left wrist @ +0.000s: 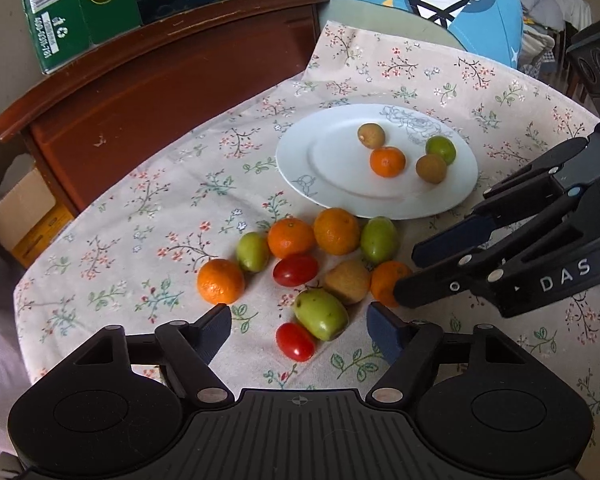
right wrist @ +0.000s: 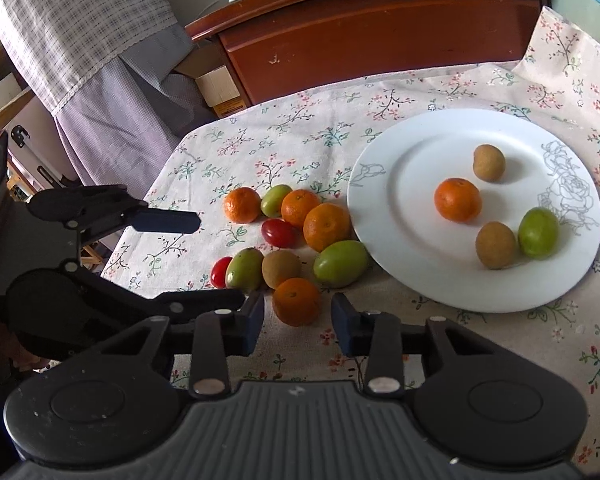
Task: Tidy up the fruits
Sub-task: 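Withdraw both tools from the plate back toward the fruit cluster, then grasp a green fruit with the left tool while the right tool grasps a mandarin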
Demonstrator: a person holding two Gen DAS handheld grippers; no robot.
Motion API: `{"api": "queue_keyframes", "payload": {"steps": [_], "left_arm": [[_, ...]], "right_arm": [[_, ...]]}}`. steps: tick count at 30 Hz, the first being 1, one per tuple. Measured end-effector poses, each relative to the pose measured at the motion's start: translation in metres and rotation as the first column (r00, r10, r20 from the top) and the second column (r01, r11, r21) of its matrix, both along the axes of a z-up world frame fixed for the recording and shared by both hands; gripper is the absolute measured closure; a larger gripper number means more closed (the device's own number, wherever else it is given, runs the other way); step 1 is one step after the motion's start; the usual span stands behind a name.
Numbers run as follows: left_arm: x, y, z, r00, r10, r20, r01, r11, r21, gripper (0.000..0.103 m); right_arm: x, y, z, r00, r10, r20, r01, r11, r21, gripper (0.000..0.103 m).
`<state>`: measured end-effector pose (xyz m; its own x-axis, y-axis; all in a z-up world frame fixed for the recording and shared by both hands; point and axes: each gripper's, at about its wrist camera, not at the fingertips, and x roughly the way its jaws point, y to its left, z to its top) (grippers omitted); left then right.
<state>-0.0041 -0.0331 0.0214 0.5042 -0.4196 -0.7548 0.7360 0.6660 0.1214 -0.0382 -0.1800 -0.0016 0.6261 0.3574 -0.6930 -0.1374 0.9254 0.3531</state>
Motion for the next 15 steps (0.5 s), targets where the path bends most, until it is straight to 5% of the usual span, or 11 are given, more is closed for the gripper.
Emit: {"api": "queue_keyframes", "payload": {"steps": [15], "left_arm": [[0.010,-0.012,-0.013,0.995,-0.095,-0.044,0.096,0.995,0.021,0.059]], "right_arm": [[0.006,-0.002,-0.005,1.000,-0.001,-0.021,0.001,1.000,0.007,0.076]]}}
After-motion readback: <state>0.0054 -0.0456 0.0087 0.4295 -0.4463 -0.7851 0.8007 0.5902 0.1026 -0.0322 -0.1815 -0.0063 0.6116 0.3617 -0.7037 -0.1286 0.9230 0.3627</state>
